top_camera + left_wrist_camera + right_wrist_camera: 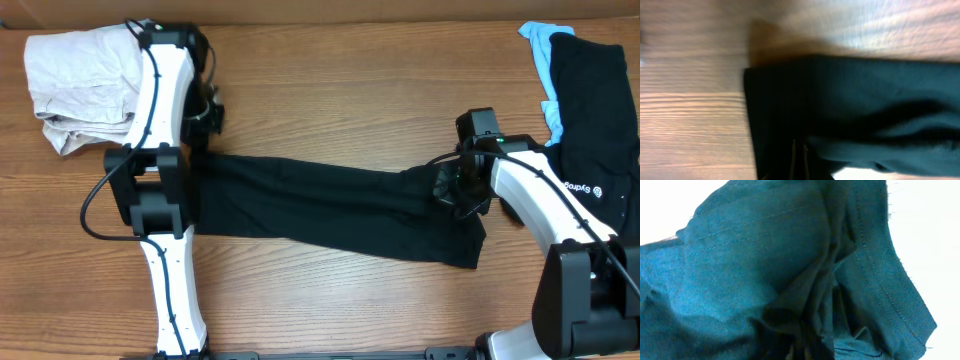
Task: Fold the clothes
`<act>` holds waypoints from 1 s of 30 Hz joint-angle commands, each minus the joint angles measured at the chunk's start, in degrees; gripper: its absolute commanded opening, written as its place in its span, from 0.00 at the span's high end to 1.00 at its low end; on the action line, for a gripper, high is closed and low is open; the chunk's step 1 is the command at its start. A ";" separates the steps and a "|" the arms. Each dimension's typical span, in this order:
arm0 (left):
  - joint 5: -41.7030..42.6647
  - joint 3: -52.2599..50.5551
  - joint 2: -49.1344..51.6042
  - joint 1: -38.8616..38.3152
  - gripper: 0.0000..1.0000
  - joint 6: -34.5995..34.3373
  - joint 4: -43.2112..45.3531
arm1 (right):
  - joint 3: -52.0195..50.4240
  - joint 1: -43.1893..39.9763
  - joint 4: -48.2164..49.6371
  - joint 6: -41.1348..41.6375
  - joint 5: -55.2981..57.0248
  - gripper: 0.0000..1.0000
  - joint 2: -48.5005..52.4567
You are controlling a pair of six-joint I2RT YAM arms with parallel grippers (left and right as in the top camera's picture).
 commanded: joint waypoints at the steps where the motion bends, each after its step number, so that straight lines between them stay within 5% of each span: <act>1: 0.83 -4.74 0.37 -0.13 0.96 1.66 -0.20 | -0.35 -0.46 0.46 0.48 1.09 0.89 -1.55; 2: 0.83 -5.84 0.37 -0.13 0.92 2.05 -0.20 | -0.35 -0.46 0.44 0.48 1.07 0.86 -1.55; 5: -0.55 -7.39 0.35 -0.15 0.50 2.16 -0.22 | -0.35 -0.46 0.48 0.48 1.05 0.66 -1.55; 9: -0.55 -7.37 -1.77 -0.35 0.31 2.19 -0.22 | -0.11 -0.46 0.42 0.20 -0.37 0.50 -1.55; 17: -1.92 -4.96 -19.78 0.81 0.25 1.95 0.20 | 9.01 -0.46 -0.81 -8.15 -6.16 0.40 -1.90; 23: -0.87 -2.91 -34.27 1.25 0.09 1.92 5.64 | 10.69 -0.46 2.32 -11.30 -2.95 0.28 -1.20; 26: 0.66 -2.91 -39.95 1.25 0.00 1.70 9.49 | 10.64 -0.39 3.37 -12.96 -3.23 0.27 1.20; 30: 1.42 -2.91 -44.37 1.25 0.00 1.73 13.22 | 10.64 0.02 4.28 -15.91 -3.98 0.28 5.73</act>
